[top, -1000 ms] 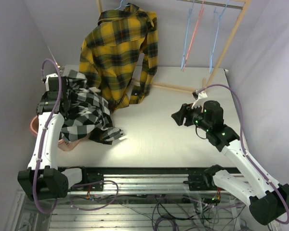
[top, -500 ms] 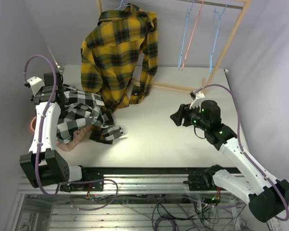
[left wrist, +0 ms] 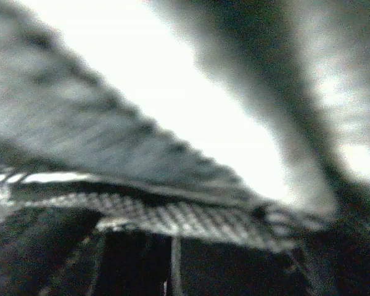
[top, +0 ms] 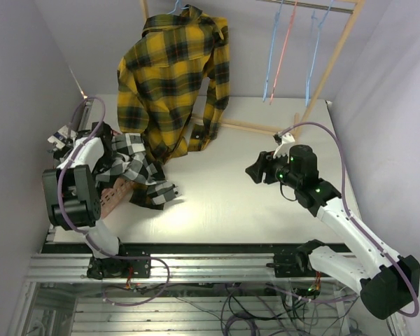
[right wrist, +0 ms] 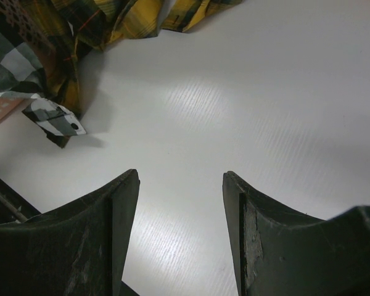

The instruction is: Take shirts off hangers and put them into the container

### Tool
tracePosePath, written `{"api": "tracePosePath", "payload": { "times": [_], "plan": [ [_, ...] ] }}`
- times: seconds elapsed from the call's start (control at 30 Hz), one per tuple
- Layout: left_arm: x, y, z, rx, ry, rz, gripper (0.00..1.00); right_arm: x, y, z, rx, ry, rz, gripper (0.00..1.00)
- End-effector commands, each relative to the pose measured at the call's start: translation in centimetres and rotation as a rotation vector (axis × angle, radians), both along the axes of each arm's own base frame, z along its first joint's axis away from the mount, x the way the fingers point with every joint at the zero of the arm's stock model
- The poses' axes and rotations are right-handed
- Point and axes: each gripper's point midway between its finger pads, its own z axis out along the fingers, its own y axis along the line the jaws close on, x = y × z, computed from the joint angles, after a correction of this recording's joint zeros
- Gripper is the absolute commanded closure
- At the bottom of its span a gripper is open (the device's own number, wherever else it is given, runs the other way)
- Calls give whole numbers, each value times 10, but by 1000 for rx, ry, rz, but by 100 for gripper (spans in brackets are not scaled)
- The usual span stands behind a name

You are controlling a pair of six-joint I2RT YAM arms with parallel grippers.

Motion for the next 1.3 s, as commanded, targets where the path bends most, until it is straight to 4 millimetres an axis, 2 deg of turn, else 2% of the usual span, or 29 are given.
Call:
{"api": "tracePosePath", "payload": {
  "times": [0.0, 0.07, 0.13, 0.33, 0.4, 0.43, 0.47, 0.53, 0.63, 0.67, 0.7, 0.77, 0.87, 0.97, 1.07, 1.17, 1.23, 1.27],
  "plan": [
    [-13, -21, -41, -128, 117, 8, 93, 2, 2, 6, 18, -24, 5, 43],
    [-14, -26, -52, -159, 128, 5, 93, 2, 0, 8, 9, -31, -3, 43],
    [-14, -27, -53, -167, 126, 3, 93, 2, -2, 10, 2, -36, -8, 43],
    [5, -29, -16, -186, -1, -82, 93, 1, -2, 12, 9, -37, -8, 43],
    [16, -36, 7, -226, -101, -149, 93, 1, -1, 13, 15, -36, -5, 43],
    [21, -41, 19, -246, -150, -179, 79, 0, -1, 14, 17, -37, -4, 43],
    [26, -45, 33, -262, -198, -207, 74, 0, 0, 15, 20, -38, -3, 43],
    [35, -55, 63, -297, -285, -267, 70, 0, 0, 16, 21, -41, 0, 43],
    [43, -70, 116, -294, -433, -359, 45, 0, 0, 16, 20, -39, -2, 43],
    [44, -74, 133, -279, -472, -386, 41, 0, 0, 16, 19, -37, -2, 43],
    [45, -78, 151, -258, -514, -417, 41, 0, 0, 16, 19, -37, -2, 43],
    [40, -87, 175, -217, -548, -464, 42, 0, -1, 16, 20, -34, -6, 43],
    [36, -121, 193, -211, -551, -607, 45, -1, 0, 14, 25, -26, -2, 43],
    [38, -178, 187, -314, -523, -845, 46, -2, 1, 10, 23, -15, 0, 43],
    [33, -232, 158, -433, -409, -1036, 43, -2, 0, 4, 16, -1, -1, 43],
    [23, -268, 121, -375, -222, -1161, 36, -4, -1, 2, 6, 8, -5, 43],
    [21, -283, 103, -285, -127, -1224, 33, -4, -3, 5, 2, 1, -9, 43],
    [17, -299, 95, -240, -76, -1297, 32, -5, -4, 6, 2, -1, -9, 43]
  ]
}}
